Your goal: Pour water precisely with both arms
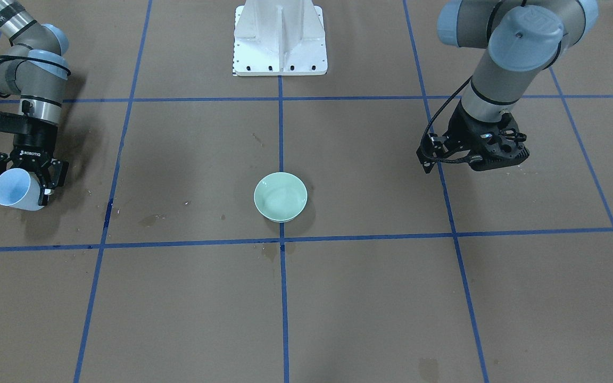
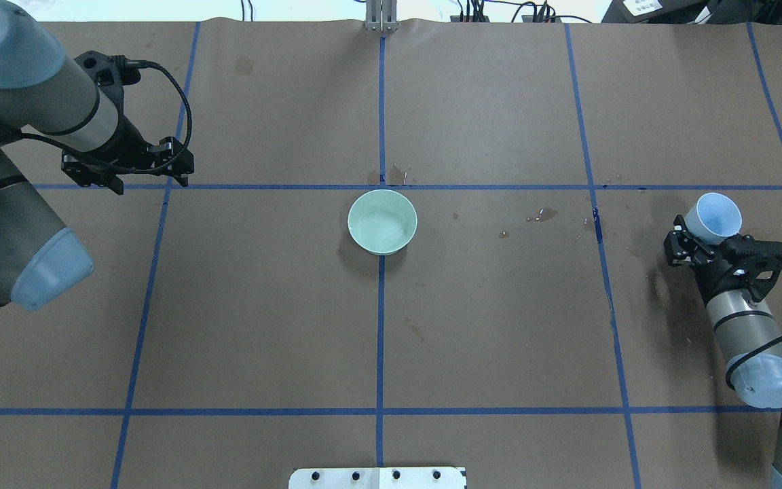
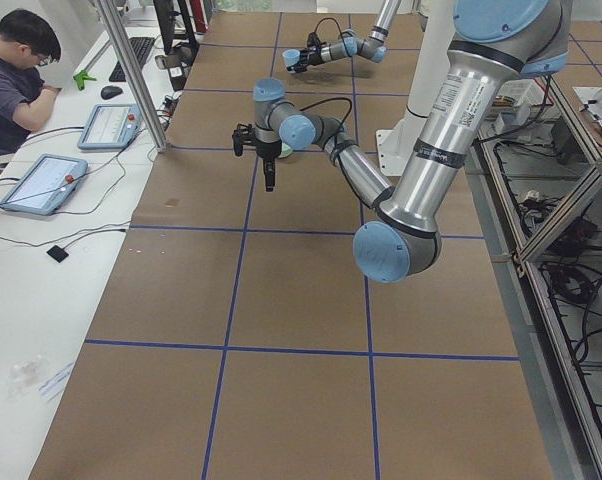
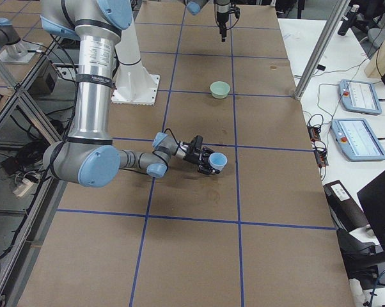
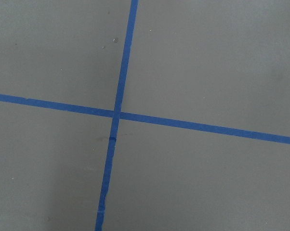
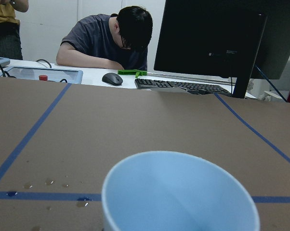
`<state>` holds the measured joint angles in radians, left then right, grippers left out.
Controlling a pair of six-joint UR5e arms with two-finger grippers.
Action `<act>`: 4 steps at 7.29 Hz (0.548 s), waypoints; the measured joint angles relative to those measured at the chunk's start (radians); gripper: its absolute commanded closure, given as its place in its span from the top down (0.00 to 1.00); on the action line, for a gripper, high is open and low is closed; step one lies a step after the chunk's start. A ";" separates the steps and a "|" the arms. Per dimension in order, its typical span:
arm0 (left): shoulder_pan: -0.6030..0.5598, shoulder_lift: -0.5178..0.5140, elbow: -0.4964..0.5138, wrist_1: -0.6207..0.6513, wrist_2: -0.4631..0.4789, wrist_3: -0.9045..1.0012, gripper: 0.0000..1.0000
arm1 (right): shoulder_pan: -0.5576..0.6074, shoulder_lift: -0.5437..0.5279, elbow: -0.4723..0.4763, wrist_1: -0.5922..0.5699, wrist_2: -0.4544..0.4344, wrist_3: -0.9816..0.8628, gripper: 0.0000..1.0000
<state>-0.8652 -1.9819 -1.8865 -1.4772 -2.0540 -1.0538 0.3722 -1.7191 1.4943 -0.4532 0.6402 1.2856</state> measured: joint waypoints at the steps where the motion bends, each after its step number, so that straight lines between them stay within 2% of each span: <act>1: 0.000 0.000 0.001 0.000 0.000 0.000 1.00 | 0.000 -0.003 -0.022 0.037 0.004 -0.005 0.86; 2: 0.000 0.000 0.001 0.000 0.000 0.000 1.00 | -0.001 -0.001 -0.040 0.060 0.005 -0.008 0.98; 4: 0.000 0.000 0.001 0.000 -0.001 0.000 1.00 | -0.002 0.004 -0.047 0.073 0.001 -0.009 0.99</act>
<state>-0.8648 -1.9819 -1.8853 -1.4773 -2.0551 -1.0538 0.3700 -1.7150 1.4471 -0.3804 0.6415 1.2765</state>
